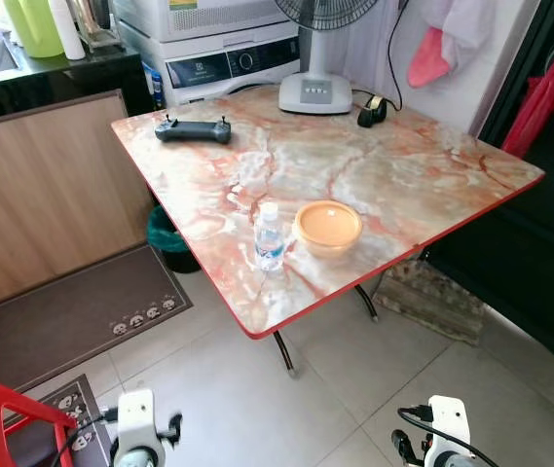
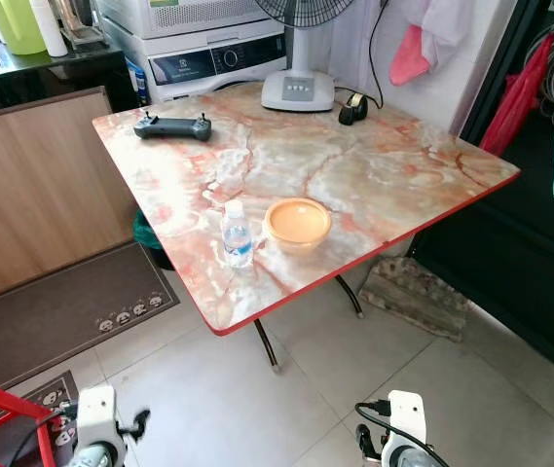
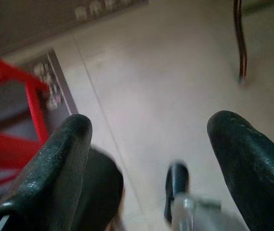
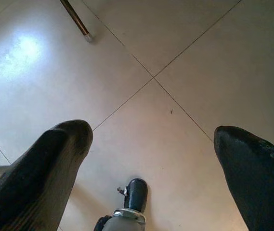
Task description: Restocking fridge
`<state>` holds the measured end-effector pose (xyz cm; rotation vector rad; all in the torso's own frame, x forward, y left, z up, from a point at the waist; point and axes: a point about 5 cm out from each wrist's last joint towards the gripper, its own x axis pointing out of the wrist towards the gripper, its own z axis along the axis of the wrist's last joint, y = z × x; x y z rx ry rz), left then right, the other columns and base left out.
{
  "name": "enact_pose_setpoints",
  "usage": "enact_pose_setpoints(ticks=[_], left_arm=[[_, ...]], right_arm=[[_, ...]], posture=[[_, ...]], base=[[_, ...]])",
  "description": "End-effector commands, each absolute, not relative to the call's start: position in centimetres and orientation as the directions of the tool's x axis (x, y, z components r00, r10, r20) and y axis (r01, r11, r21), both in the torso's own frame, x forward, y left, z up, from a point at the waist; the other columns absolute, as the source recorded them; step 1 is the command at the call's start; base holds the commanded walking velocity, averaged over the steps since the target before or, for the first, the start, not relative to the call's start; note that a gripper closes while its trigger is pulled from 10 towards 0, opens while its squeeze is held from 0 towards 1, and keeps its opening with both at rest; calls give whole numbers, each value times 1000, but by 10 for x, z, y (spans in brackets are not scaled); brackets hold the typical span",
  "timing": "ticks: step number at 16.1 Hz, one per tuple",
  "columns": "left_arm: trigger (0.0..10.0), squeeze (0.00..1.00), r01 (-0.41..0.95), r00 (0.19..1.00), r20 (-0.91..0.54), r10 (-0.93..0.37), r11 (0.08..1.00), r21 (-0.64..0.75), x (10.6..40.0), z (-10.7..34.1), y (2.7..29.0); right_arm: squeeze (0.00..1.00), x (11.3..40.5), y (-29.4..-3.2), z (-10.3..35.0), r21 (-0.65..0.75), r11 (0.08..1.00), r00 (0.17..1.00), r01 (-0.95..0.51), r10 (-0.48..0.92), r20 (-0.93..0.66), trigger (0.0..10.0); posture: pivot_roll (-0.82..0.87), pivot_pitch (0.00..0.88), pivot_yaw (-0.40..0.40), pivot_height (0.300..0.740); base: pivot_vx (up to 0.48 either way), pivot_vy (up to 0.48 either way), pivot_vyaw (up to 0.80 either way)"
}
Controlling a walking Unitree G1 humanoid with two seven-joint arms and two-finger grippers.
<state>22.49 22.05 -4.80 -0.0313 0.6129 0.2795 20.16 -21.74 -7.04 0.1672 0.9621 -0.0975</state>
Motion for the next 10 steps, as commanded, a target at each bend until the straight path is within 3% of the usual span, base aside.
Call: enact_pose_setpoints(ticks=[1, 5, 10], left_arm=[[10000, 0, -305, 902, -310, 300, 952, 33, 278, 10, 249], [10000, 0, -273, 955, -102, 279, 960, 68, 304, 49, 250], [10000, 0, -41, 981, 196, 7, 984, 173, 336, 110, 212]], right_arm=[[0, 199, -218, -72, 105, 981, 561, 164, -5, -828, 10000], [0, 198, -218, -72, 102, 981, 561, 165, -8, -828, 10000], [0, 197, -218, -73, 96, 981, 560, 168, -14, -829, 10000]], posture=[[91, 0, -16, 740], [94, 0, -17, 740], [77, 0, -5, 740]], base=[[0, 0, 0], [0, 0, 0], [0, 0, 0]])
